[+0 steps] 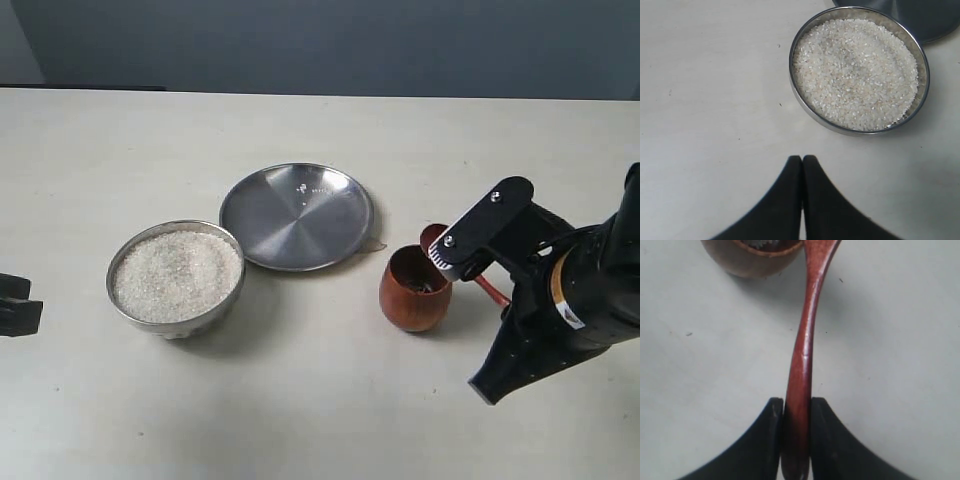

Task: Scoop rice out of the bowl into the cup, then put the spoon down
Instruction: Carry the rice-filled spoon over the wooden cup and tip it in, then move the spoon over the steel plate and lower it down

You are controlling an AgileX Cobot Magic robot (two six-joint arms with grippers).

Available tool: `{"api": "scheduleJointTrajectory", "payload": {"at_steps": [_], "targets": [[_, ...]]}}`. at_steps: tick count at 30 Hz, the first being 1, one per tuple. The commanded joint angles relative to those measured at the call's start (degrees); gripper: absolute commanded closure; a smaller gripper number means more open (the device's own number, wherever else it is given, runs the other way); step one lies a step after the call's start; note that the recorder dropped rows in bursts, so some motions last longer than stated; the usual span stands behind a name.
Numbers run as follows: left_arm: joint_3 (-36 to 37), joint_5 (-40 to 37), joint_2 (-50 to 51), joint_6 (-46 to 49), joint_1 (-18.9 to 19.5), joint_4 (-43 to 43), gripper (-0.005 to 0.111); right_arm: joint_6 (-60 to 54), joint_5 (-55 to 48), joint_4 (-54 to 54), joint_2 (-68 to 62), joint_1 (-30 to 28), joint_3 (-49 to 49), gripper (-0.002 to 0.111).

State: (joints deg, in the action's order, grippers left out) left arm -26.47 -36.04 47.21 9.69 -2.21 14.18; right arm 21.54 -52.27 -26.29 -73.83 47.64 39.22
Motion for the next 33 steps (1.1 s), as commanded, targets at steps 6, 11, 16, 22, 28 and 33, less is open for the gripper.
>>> {"api": "scheduleJointTrajectory", "payload": {"at_steps": [6,11,16,22,28,33], "targets": [[-0.3,0.5,0.0,0.0,-0.2,-0.2,0.106,-2.5,0.5,1.6,-0.1,-0.3,-0.2,0.109],[-0.3,0.5,0.0,0.0,-0.2,-0.2,0.106,-3.3,0.2,1.2,0.1,-0.3,-0.1,0.109],[-0.3,0.5,0.0,0.0,-0.2,-0.2,0.106,-2.3,0.6,-0.2,0.6,-0.3,0.1,0.109],[-0.3,0.5,0.0,0.0,-0.2,-0.2,0.106,-0.2,3.8,1.7,1.4,-0.3,4.2,0.109],[-0.3,0.5,0.0,0.0,-0.2,-0.2,0.106,2.5,18.2,10.9,-0.1,-0.3,11.5,0.109],[-0.3,0.5,0.0,0.0,-0.2,-0.2,0.106,4.7,21.6,6.5,-14.3,-0.4,23.3,0.109]]}}
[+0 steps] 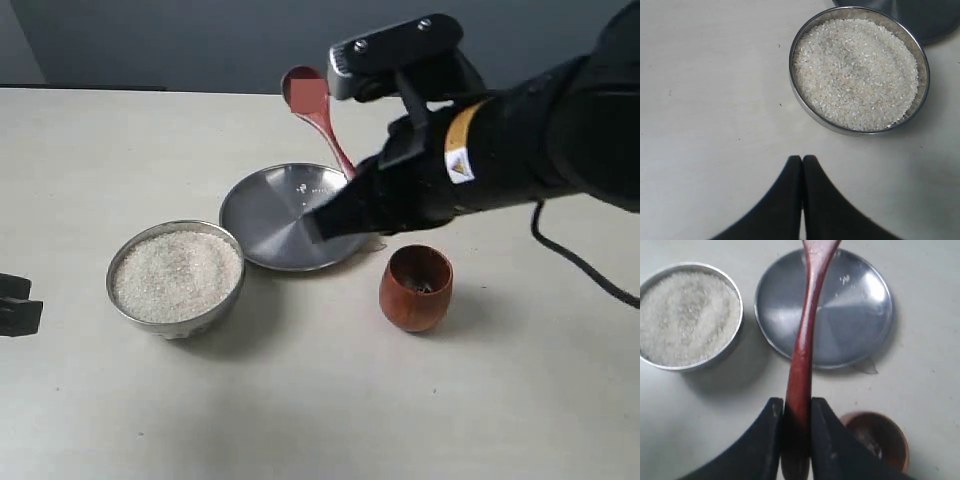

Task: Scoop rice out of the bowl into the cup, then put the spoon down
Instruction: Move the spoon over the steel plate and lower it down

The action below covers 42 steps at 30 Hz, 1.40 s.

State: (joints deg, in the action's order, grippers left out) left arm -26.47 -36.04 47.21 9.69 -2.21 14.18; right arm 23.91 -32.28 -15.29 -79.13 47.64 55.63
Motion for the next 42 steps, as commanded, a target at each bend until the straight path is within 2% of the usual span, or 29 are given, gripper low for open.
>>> {"api": "scheduleJointTrajectory", "payload": {"at_steps": [1,3,4,10,22,27,29,31,40,42], "targets": [[-0.3,0.5,0.0,0.0,-0.2,-0.2,0.106,3.8,1.7,-5.9,-10.9,-0.4,8.4,0.109],[-0.3,0.5,0.0,0.0,-0.2,-0.2,0.106,11.9,2.8,-13.1,-18.6,-0.7,13.3,0.109],[-0.3,0.5,0.0,0.0,-0.2,-0.2,0.106,13.1,3.9,-13.1,-21.2,-1.6,14.6,0.109],[-0.3,0.5,0.0,0.0,-0.2,-0.2,0.106,14.2,13.3,-5.0,-31.6,-8.2,17.3,0.109],[-0.3,0.5,0.0,0.0,-0.2,-0.2,0.106,14.2,21.3,-2.3,-41.4,-8.2,17.3,0.109],[-0.3,0.5,0.0,0.0,-0.2,-0.2,0.106,12.8,21.1,-2.3,-41.4,-8.2,17.3,0.108],[-0.3,0.5,0.0,0.0,-0.2,-0.2,0.106,12.5,19.8,-2.2,-41.4,-8.2,17.4,0.086],[-0.3,0.5,0.0,0.0,-0.2,-0.2,0.106,12.5,19.2,-2.2,-41.4,-8.2,17.4,0.076],[-0.3,0.5,0.0,0.0,-0.2,-0.2,0.106,12.5,19.2,-2.5,-34.9,-8.2,17.4,0.076],[-0.3,0.5,0.0,0.0,-0.2,-0.2,0.106,12.3,17.2,-4.5,-32.1,-8.2,17.4,0.083]]}}
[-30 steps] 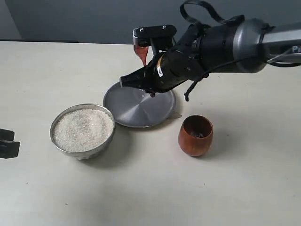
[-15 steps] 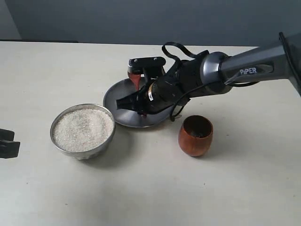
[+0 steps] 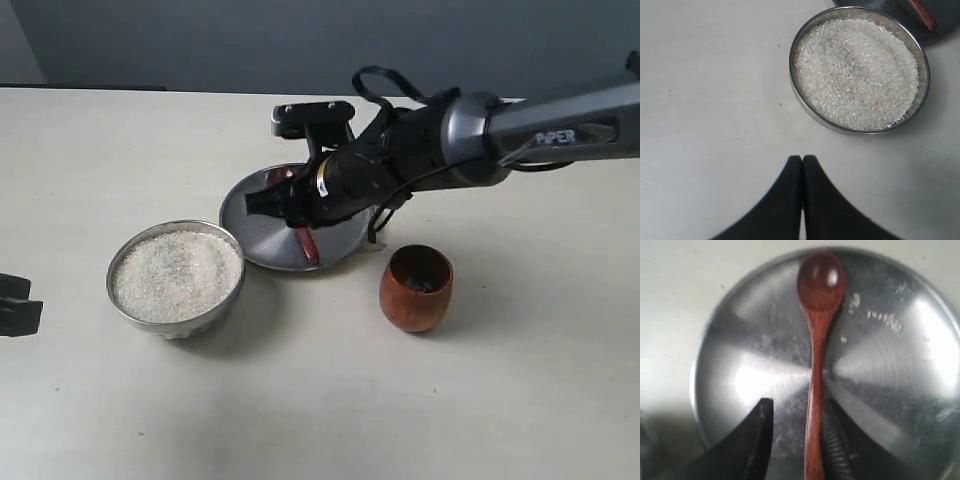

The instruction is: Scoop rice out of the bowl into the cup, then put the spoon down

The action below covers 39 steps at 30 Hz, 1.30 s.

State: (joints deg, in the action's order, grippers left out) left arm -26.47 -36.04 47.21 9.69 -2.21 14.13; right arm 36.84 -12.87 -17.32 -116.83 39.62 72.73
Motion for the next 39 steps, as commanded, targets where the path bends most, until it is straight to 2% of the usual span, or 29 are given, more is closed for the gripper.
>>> {"api": "scheduleJointTrajectory", "payload": {"at_steps": [1,3,9,15,20,24,31,39], "targets": [[-0.3,0.5,0.0,0.0,-0.2,-0.1,0.106,-1.2,-3.8,-3.6,7.0,-0.2,0.3,0.091],[-0.3,0.5,0.0,0.0,-0.2,-0.1,0.106,-1.2,-7.4,-6.9,9.3,-0.2,0.3,0.11],[-0.3,0.5,0.0,0.0,-0.2,-0.1,0.106,-1.1,-16.9,-15.2,16.8,-0.2,-0.8,0.108],[-0.3,0.5,0.0,0.0,-0.2,-0.1,0.106,1.8,-12.0,-19.5,28.0,-0.2,-11.2,0.108],[-0.3,0.5,0.0,0.0,-0.2,-0.1,0.106,12.1,-11.2,-33.9,38.4,-0.2,-23.0,0.108],[-0.3,0.5,0.0,0.0,-0.2,-0.1,0.106,17.4,-11.2,-40.9,46.9,-0.2,-30.3,0.108],[-0.3,0.5,0.0,0.0,-0.2,-0.1,0.106,20.2,-12.5,-43.8,61.1,-0.2,-40.7,0.108],[-0.3,0.5,0.0,0.0,-0.2,-0.1,0.106,23.8,-15.4,-43.4,73.1,-0.2,-48.1,0.108]]}}
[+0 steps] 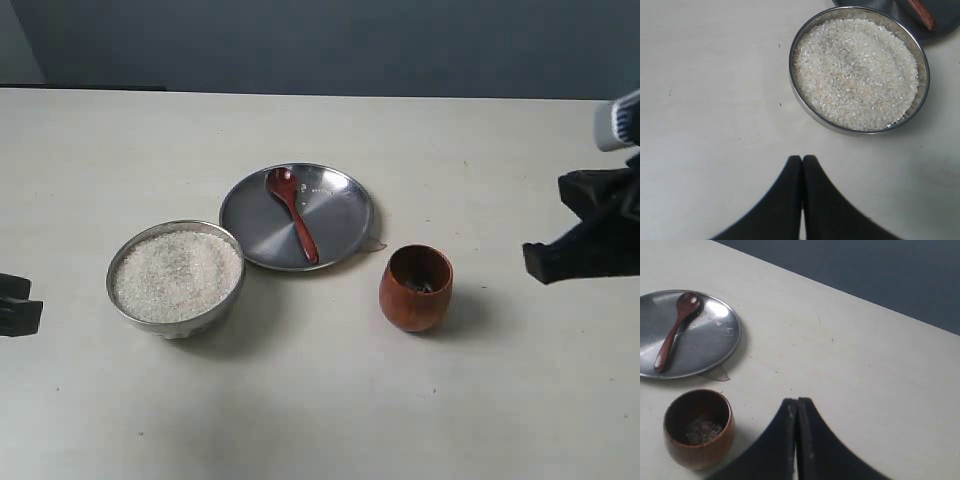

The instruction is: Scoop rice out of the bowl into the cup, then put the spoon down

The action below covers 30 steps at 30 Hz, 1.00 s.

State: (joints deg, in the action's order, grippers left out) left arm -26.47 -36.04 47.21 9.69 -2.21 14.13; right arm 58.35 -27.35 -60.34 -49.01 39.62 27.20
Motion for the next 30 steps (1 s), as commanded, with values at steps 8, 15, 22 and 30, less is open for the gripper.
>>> {"api": "scheduleJointTrajectory", "payload": {"at_steps": [8,15,22,30], "targets": [[-0.3,0.5,0.0,0.0,-0.2,-0.1,0.106,3.1,-3.6,6.6,12.4,-0.2,-7.1,0.108],[-0.3,0.5,0.0,0.0,-0.2,-0.1,0.106,3.1,-3.8,7.5,12.8,-0.2,-7.4,0.108],[-0.3,0.5,0.0,0.0,-0.2,-0.1,0.106,3.1,-3.8,7.5,12.8,-0.2,-7.4,0.108],[-0.3,0.5,0.0,0.0,-0.2,-0.1,0.106,3.1,-3.3,7.8,14.5,-0.9,-7.4,0.108]]}}
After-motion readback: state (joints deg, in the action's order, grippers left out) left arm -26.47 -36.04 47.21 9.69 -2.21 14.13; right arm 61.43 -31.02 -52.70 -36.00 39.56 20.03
